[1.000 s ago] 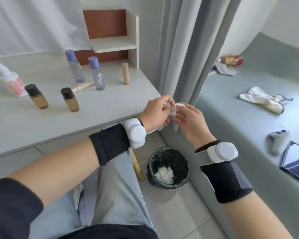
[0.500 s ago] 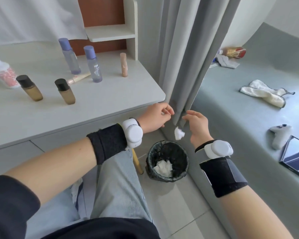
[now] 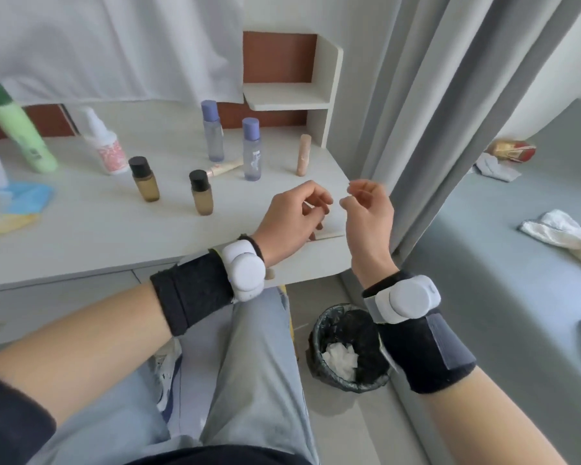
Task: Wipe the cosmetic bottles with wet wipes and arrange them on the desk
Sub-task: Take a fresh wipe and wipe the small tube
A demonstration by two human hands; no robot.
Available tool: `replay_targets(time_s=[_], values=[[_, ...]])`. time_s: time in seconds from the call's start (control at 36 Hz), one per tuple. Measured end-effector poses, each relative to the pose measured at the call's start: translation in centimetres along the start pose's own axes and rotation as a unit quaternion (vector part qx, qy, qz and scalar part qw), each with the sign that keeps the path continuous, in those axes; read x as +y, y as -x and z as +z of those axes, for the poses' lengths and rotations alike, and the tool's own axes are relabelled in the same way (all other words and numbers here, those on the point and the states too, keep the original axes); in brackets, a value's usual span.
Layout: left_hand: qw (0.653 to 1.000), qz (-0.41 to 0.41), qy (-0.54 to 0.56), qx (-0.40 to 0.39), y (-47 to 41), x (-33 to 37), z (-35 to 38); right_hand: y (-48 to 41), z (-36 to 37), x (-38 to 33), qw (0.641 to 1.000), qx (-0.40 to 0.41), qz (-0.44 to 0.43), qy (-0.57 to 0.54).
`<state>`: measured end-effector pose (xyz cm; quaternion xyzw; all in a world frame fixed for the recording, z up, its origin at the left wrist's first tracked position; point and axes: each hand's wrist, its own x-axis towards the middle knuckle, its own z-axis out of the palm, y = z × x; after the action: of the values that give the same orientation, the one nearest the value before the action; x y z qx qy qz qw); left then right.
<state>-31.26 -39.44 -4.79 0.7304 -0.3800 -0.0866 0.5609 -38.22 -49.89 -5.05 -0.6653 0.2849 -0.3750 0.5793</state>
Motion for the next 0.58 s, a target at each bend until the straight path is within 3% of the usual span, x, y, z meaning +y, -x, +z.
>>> replay_targets(time_s=[0.31, 0.47, 0.58], values=[[0.983, -0.015, -0.035, 0.181, 2.3, -2.6, -12.1, 1.0, 12.9, -2.1, 0.972, -0.233, 0.013, 0.039], [0.933, -0.044, -0.097, 0.344, 3.4, -4.8, -17.2, 2.5, 16.8, -1.5, 0.947, -0.306, 0.025, 0.09], [0.912, -0.109, -0.15, 0.366, 3.2, -7.4, -19.4, 2.7, 18.0, -1.0, 0.935, -0.328, 0.0, 0.134]])
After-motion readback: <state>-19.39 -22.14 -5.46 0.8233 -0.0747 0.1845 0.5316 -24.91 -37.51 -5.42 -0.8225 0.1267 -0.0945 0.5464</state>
